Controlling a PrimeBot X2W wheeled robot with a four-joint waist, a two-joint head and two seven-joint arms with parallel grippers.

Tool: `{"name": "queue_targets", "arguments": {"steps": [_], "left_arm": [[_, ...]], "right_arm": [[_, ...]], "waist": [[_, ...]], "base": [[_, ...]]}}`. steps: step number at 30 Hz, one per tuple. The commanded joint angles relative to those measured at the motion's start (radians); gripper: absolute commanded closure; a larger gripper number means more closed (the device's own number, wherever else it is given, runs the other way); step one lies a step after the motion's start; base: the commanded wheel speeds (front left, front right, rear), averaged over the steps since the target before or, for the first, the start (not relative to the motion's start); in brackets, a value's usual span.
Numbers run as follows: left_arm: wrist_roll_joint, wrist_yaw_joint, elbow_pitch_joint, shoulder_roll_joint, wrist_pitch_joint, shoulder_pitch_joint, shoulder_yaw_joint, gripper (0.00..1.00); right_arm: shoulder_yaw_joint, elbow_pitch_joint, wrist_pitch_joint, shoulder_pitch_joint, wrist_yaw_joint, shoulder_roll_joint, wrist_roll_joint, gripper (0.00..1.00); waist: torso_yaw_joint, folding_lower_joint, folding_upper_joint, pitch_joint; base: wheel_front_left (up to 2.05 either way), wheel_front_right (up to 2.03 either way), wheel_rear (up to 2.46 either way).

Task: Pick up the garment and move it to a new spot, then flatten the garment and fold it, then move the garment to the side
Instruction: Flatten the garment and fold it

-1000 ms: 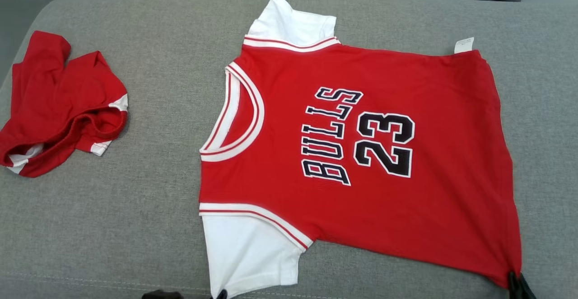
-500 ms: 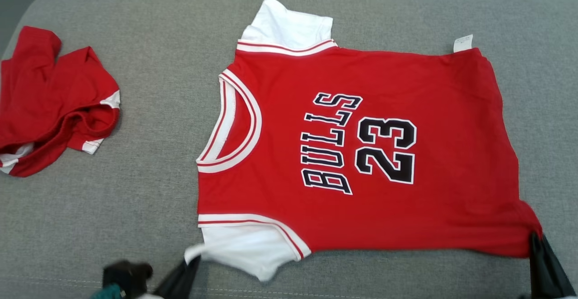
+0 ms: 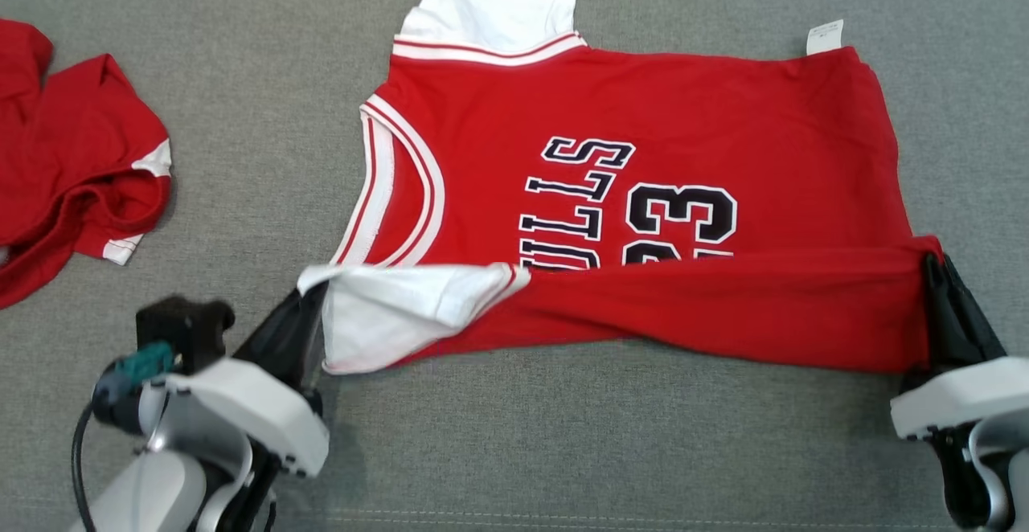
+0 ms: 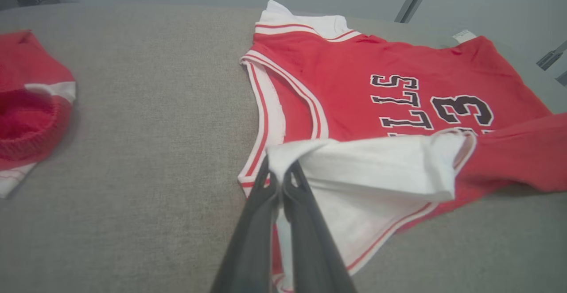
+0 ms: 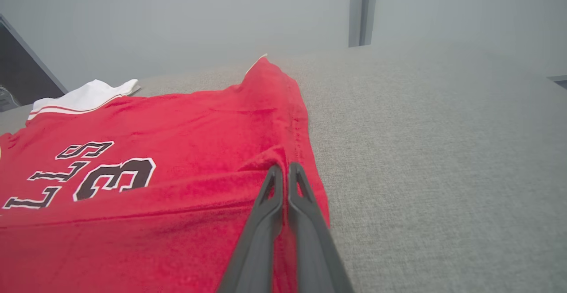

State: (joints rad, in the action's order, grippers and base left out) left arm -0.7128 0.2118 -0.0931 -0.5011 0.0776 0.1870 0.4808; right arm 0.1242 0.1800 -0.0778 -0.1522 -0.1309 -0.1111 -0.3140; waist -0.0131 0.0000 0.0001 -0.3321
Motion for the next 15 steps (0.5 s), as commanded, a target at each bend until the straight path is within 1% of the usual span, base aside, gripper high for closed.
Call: {"name": "queue_targets", "arguments": {"steps": [1, 8, 14, 15], "left_arm": [[0.014, -0.012, 0.005, -0.016, -0.008, 0.086, -0.044, 1.0], [0.023, -0.066, 0.137, 0.021, -0.019, 0.228, -0.026, 1.0], [0.012, -0.104, 0.258, 0.057, -0.038, 0.301, -0.018, 1.0], [-0.003, -0.115, 0.272, 0.07, -0.043, 0.31, -0.021, 1.0]], "right_arm": [[-0.028, -0.003, 0.009, -0.045, 0.0, -0.031, -0.009, 1.0], [-0.073, 0.101, 0.013, -0.156, 0.0, -0.078, -0.039, 1.0], [-0.106, 0.18, 0.001, -0.227, 0.0, -0.104, -0.062, 1.0], [-0.112, 0.192, -0.002, -0.236, 0.0, -0.108, -0.064, 1.0]], "waist": [[0.001, 0.0, -0.0001, -0.019], [-0.002, 0.0, -0.0001, -0.044], [-0.009, 0.0, -0.0001, -0.052], [-0.009, 0.0, -0.0001, -0.054]], "base": [[0.0, 0.0, 0.0], [0.0, 0.0, 0.0], [0.0, 0.0, 0.0], [0.0, 0.0, 0.0]]}}
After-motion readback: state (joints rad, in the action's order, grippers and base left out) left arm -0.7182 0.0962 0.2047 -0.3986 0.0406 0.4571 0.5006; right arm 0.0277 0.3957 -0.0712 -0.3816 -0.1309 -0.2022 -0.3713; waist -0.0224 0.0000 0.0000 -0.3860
